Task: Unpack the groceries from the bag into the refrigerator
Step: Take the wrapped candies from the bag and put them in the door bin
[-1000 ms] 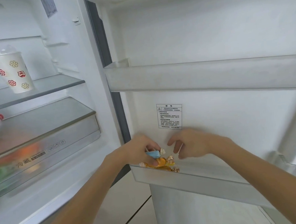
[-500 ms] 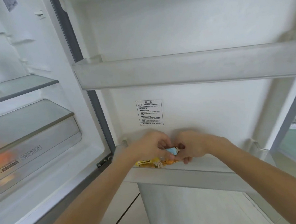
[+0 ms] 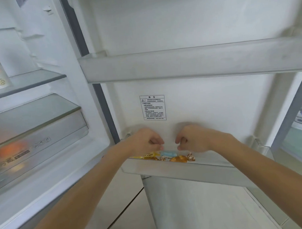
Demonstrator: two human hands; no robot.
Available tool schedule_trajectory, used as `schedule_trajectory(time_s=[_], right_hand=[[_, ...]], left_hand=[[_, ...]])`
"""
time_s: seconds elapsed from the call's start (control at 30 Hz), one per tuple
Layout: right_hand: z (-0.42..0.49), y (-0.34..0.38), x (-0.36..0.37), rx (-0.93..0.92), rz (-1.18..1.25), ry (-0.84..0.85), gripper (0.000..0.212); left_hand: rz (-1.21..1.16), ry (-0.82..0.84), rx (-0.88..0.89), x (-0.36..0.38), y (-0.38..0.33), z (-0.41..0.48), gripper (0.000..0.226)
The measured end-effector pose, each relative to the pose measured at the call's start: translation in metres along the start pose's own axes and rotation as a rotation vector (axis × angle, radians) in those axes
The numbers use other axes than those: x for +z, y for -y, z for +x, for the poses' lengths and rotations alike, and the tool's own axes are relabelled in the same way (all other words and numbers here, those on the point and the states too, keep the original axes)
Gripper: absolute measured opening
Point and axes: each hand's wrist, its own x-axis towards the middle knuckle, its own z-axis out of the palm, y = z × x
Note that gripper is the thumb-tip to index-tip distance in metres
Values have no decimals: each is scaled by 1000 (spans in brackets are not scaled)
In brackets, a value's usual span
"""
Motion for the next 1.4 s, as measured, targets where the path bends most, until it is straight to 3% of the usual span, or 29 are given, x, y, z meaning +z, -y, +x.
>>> schedule_trajectory(time_s=[0.43,0.67,0.93,1.17,1.4], right_hand=[[-71,62,13,-440,169,-126,30],[-107,138,68,-613,24,175,30],[-132,254,159,-797,-174,409,23],[-155,368,272,-845,-295,575,23],[-167,429,408,-825,-367,717,30]], left_hand=[[-161,-393,-353,11,-56,-185,19],[-207,-122,-760,67,-73,-306,34],[-331,-93,-1083,148,-52,-457,38],[-531,-79,-1353,248,-11,-607,40],[-607,-56,-1415,339,44,-669,39]])
